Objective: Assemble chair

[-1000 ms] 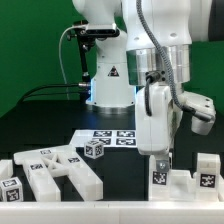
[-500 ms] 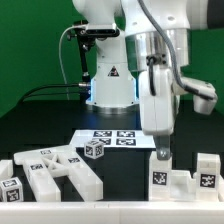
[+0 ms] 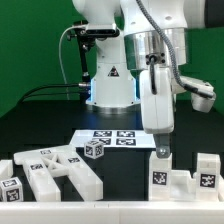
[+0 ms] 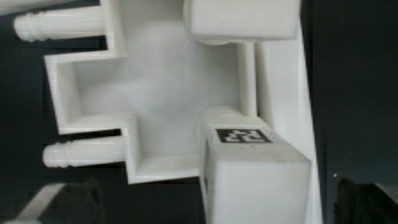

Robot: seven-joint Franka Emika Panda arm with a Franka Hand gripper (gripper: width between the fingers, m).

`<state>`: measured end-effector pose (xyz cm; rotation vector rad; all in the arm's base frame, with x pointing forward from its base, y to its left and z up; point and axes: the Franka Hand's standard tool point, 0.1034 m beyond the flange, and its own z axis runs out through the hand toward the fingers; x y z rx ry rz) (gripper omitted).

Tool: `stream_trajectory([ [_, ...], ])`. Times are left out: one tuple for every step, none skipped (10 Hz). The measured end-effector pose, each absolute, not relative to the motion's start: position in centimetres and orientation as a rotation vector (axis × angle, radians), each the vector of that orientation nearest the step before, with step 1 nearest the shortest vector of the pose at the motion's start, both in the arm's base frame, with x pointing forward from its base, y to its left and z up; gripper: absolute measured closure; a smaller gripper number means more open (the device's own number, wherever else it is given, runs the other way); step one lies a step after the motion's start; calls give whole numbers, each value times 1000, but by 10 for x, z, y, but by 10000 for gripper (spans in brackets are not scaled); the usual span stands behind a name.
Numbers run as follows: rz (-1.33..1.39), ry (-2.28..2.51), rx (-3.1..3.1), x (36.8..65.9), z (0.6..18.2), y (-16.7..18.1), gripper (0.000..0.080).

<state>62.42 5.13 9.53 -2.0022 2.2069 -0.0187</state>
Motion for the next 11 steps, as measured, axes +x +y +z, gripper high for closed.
stream_trajectory([
  [-43,2071,-2141,617,96,54,151],
  [-61,1942,-2264,610,98,60,151],
  [-100,1852,-2349,610,99,65,151],
  [-167,1795,-2397,611,94,69,151],
  [-171,1662,-2500,611,94,66,151],
  [-180,1571,-2564,611,94,65,151],
  [-199,1401,-2668,611,93,65,151],
  [-240,1088,-2824,609,92,66,151],
  [-243,923,-2893,605,89,66,151],
  [-250,769,-2948,602,87,66,151],
  [-305,517,-3015,604,88,63,151],
])
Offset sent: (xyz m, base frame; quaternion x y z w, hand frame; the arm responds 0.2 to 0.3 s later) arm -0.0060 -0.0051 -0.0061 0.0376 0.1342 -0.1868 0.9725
